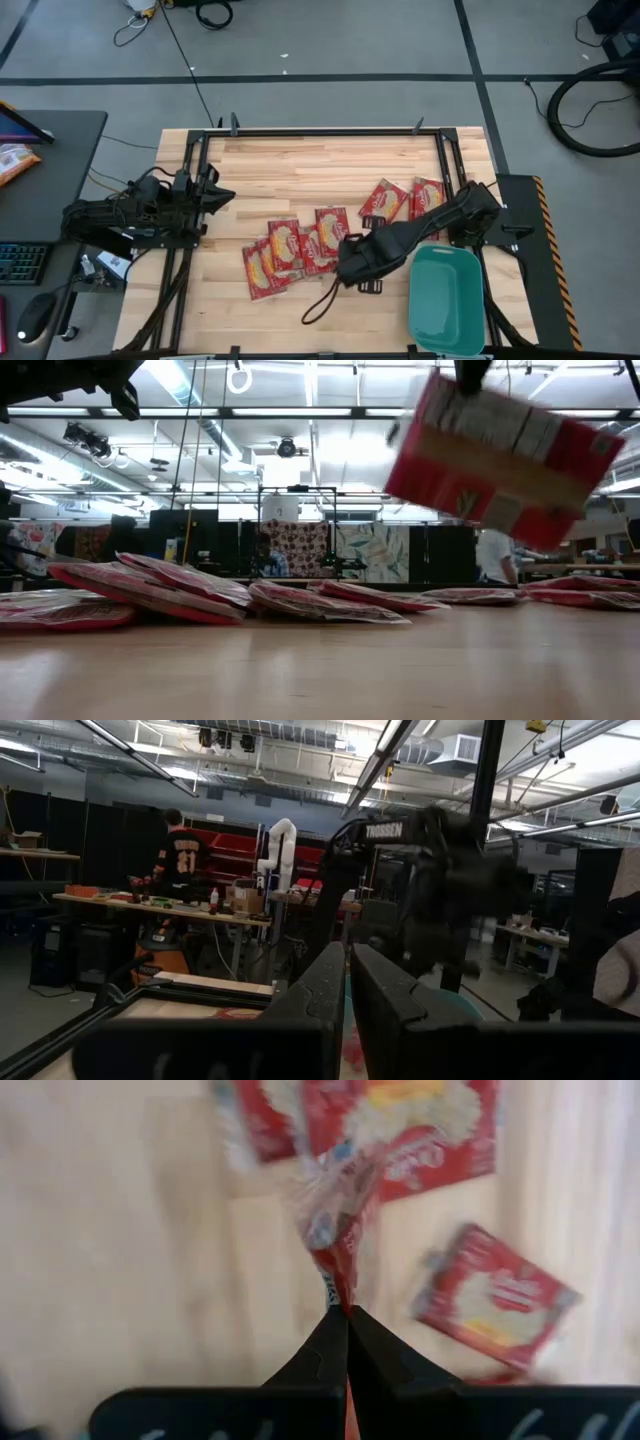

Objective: Sort popcorn bags into baskets
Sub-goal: Put the red popcorn into the green bin

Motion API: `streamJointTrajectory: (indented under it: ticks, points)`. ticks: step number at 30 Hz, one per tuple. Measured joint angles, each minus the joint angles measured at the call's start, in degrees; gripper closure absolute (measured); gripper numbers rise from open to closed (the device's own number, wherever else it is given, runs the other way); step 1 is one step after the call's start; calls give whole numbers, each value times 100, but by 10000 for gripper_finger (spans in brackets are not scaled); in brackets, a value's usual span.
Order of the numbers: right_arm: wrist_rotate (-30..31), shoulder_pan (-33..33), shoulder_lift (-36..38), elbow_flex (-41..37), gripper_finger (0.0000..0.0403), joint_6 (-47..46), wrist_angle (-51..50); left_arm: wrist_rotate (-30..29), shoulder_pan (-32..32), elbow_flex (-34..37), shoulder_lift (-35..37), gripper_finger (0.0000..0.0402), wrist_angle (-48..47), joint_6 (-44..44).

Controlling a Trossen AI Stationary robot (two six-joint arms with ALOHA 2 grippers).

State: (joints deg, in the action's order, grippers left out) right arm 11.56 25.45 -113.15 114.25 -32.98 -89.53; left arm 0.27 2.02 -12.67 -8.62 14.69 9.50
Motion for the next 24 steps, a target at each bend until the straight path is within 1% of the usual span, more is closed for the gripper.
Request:
streamJointTrajectory:
  ticks: [2, 5, 10, 13, 18, 21, 24]
  points:
    - [-262, -24, 5, 281, 398, -30, -55, 2, 0, -2, 0, 374, 6, -2]
    - [-537, 13, 93, 493, 398, -3, -25, 0, 0, -2, 0, 374, 9, 0]
    - [-981, 159, 402, 532, 398, -45, -56, 1, 0, -2, 0, 374, 5, -1]
    - [-1240, 313, 622, 532, 398, -291, -54, 2, 0, -2, 0, 374, 5, -2]
    - [-1291, 639, 1013, 468, 398, -1090, -47, 2, 0, 0, 0, 374, 5, -2]
    - [-1280, 833, 1271, 245, 398, -1877, -44, 2, 0, -2, 0, 374, 5, -1]
    - [-1278, 1038, 1541, -149, 398, -2791, -53, 2, 0, -2, 0, 374, 5, 0]
